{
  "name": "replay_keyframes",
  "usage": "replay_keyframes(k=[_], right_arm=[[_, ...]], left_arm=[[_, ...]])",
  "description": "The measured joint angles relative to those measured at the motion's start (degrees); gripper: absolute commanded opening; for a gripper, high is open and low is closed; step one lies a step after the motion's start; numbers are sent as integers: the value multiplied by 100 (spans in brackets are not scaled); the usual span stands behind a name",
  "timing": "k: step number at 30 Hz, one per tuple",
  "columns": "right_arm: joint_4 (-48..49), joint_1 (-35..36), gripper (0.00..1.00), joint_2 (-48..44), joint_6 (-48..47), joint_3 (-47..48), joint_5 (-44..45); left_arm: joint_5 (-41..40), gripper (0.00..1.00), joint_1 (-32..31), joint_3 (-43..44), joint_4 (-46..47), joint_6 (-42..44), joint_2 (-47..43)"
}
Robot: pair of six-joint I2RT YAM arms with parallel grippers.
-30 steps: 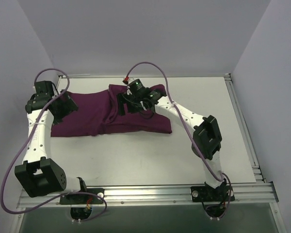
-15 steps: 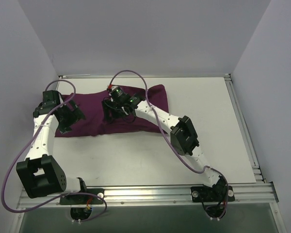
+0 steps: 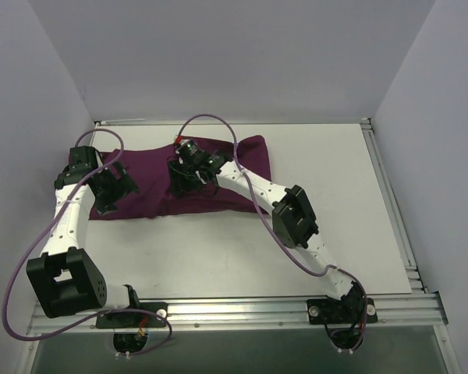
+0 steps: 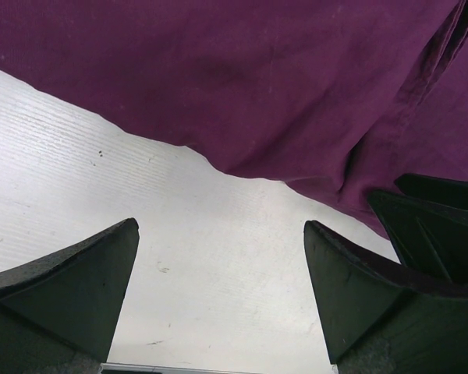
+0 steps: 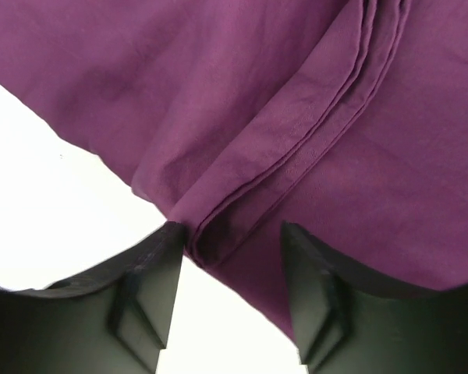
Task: Open and lay out the surgical kit
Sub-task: Open the surgical kit at the center of the board.
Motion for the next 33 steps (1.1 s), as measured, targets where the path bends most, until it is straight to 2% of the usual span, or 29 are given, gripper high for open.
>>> replay_keyframes(k=[5,8,12,18,23,28,30,33], right_arm=[[35,13,46,201,26,2,-122],[90,26,40,205,26,2,-173],[166,42,18,205,15,11,-219],[195,26,0,205,-11,46,-179],[142,13,0,186,-13,55,-37],[-33,-133,0,-153,-22,-190,476],[-166,-372,0,-490,-31,-424,721],[-199,-1182,0,-1305,-59,-1099,1158]], left_arm=[[20,96,0,-33,68,7,0],[22,96,0,-37,76,13,0],[22,96,0,-50,79,66,0],[22,96,0,-50,79,138,7],[22,96,0,-50,83,157,85],[50,95,0,-52,92,157,295],[61,96,0,-72,118,157,378],[63,96,-2,-166,164,160,437]])
